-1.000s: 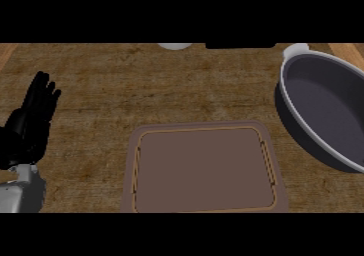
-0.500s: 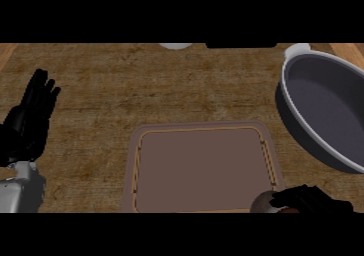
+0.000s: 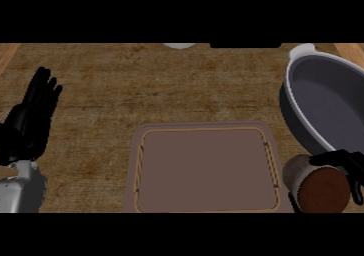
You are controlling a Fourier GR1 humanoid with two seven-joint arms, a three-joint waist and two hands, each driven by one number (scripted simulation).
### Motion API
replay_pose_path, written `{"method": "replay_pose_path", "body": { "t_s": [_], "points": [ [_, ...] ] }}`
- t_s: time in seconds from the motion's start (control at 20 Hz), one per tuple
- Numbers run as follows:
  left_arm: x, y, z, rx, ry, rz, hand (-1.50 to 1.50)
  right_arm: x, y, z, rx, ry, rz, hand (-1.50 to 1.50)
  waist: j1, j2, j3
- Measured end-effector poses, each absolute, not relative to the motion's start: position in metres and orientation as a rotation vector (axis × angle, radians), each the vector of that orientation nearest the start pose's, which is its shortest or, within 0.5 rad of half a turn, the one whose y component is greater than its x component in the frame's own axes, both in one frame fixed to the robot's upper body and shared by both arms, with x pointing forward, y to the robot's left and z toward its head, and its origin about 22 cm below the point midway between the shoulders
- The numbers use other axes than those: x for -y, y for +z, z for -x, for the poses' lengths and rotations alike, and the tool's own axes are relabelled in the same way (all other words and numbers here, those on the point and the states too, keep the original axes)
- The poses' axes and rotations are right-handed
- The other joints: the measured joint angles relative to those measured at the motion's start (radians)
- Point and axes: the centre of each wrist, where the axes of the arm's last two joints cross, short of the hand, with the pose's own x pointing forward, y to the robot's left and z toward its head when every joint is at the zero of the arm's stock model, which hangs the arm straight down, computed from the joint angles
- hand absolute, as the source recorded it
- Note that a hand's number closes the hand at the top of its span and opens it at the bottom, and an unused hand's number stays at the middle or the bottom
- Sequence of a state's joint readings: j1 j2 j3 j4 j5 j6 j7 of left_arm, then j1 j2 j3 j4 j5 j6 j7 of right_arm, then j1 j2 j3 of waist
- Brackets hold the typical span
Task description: Pick the cupcake from the tray and place it in the pot
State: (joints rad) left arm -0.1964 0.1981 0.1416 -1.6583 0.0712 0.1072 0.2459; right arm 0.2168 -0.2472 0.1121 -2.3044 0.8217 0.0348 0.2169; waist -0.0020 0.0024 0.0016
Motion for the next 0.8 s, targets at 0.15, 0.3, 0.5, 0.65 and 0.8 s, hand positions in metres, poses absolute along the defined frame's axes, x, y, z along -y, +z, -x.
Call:
{"method": "replay_pose_path", "body": {
  "t_s": [0.15,0.3,0.5,0.65,0.8],
  "points": [
    [-0.279,0.085,-0.283,1.615,0.07,-0.195,0.0,0.26,0.145,-0.17,1.757,0.584,0.86,1.5,0.001,0.0,0.0],
    [-0.28,0.08,-0.281,1.613,0.068,-0.193,0.0,0.285,0.152,-0.192,1.769,0.502,0.782,1.5,0.006,0.001,-0.001],
    [-0.278,0.084,-0.284,1.621,0.057,-0.194,0.0,0.32,0.153,-0.218,1.757,0.523,0.911,1.5,0.013,0.002,-0.001],
    [-0.275,0.085,-0.286,1.626,0.056,-0.187,0.0,0.341,0.151,-0.236,1.708,0.577,1.081,1.5,0.018,0.004,-0.001],
    [-0.276,0.086,-0.287,1.623,0.051,-0.186,0.0,0.354,0.135,-0.259,1.665,0.62,1.173,1.5,0.021,0.004,-0.001]
  ]
}}
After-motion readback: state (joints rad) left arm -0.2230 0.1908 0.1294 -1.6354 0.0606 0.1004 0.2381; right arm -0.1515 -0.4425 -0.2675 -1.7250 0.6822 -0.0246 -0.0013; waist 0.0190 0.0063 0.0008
